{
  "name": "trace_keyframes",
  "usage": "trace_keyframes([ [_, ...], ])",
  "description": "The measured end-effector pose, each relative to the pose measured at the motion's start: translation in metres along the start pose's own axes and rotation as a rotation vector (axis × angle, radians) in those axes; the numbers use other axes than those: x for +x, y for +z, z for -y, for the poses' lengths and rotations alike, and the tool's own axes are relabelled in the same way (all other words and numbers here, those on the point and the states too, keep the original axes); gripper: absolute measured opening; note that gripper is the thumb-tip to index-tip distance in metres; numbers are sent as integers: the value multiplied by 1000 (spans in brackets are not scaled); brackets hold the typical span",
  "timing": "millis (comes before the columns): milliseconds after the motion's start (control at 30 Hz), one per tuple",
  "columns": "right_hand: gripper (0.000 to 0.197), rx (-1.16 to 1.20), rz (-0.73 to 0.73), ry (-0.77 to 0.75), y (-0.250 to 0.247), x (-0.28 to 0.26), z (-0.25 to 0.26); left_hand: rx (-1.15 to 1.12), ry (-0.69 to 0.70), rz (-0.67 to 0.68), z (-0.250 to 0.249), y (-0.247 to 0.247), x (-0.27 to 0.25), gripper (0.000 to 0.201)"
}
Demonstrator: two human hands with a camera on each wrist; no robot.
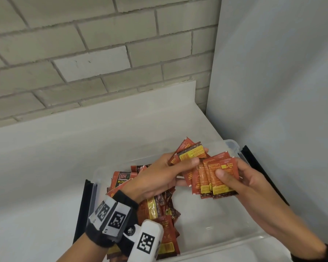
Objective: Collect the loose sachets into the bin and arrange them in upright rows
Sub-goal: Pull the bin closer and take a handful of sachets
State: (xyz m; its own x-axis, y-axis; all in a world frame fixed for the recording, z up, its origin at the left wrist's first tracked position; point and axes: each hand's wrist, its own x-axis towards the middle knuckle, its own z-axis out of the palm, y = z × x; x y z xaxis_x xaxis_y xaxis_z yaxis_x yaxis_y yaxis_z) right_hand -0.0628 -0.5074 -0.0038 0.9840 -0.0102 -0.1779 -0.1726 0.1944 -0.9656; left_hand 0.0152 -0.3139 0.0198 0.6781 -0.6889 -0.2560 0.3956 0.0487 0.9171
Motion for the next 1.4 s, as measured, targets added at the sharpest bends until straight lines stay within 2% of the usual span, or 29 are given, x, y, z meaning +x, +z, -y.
trace_keyframes([
  [67,48,21,12,-6,1,0,0,-40,-22,-25,-1,-1,1,48],
  [200,37,58,11,-26,4,1,2,-99,-38,-39,-2,-3,3,42],
  [333,58,2,-22,-79,3,1,0,51,35,-53,-1,-6,0,34],
  [467,72,-7,-20,-108,3,2,0,77,82,-66,-3,-9,1,47],
  [567,74,1,-11,-108,4,2,1,132,90,-45,-3,-7,0,49],
  [733,72,30,57,-99,6,0,2,170,90,-4,-7,2,-1,38],
  [833,83,27,37,-117,5,-1,0,243,75,-11,-12,7,-2,31],
  [900,90,30,-7,-131,5,-4,3,399,86,-22,-21,12,-3,29],
  [967,89,12,-63,-181,5,-7,9,643,117,-50,-33,16,-4,47],
  [1033,78,-27,-137,-231,5,-7,16,864,158,-81,-42,26,-4,86],
  [1067,67,-32,-168,-249,5,-7,19,970,198,-62,-45,33,-5,102],
  [1133,59,-60,-210,-275,9,-7,24,1225,307,4,-44,48,-5,120],
  [1233,61,-173,-243,-300,18,-10,29,1413,440,9,-30,61,4,127],
  [1333,58,-331,-273,-323,25,-16,32,1368,483,-43,-17,65,12,123],
  [1400,62,-400,-274,-313,27,-18,34,1282,482,-20,-15,64,12,121],
])
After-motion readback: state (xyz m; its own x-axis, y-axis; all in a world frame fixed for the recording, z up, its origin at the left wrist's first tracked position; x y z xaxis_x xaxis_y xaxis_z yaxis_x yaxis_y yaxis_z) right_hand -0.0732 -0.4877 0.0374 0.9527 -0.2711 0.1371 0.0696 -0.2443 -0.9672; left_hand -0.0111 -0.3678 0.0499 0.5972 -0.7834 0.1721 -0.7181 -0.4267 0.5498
